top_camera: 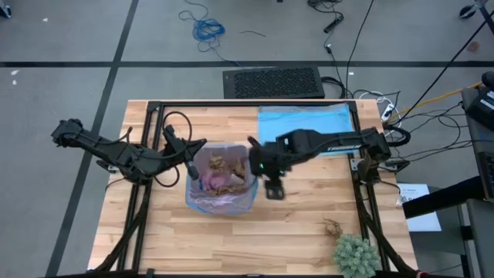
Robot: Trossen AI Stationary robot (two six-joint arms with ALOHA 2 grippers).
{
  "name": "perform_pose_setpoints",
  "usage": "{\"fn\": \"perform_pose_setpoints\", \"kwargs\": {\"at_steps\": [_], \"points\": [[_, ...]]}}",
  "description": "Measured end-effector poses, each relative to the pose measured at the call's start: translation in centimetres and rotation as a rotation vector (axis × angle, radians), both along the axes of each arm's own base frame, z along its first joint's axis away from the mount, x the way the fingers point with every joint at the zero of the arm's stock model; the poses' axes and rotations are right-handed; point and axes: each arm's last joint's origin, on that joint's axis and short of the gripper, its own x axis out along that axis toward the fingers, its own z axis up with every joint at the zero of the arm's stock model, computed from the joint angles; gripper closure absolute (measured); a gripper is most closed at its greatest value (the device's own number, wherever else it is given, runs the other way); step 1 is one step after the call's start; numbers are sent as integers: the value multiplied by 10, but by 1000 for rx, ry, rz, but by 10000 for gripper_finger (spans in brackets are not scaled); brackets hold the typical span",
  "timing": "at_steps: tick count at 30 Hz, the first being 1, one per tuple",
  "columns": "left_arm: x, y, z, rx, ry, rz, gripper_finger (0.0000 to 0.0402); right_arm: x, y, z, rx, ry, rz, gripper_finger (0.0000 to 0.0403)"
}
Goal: Place trash/remove bag and relplace
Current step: Put the brown napkin into the trash bin
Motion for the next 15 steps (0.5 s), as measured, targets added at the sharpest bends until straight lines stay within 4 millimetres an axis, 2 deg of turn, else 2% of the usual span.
{"fn": "perform_pose_setpoints", "kwargs": {"at_steps": [3,6,7,11,15], "points": [[0,0,0,-1,-1,0,402,-15,14,-11,-12,165,-23,294],[0,0,0,-1,-1,-1,402,-25,31,-21,-29,258,-24,373],[0,0,0,-1,-1,0,402,-27,37,-24,-33,274,-24,387],[0,0,0,0,1,-1,402,-39,61,-39,-38,346,-55,394],[0,0,-1,2,6,-1,402,-63,80,-54,-66,428,-124,401]]}}
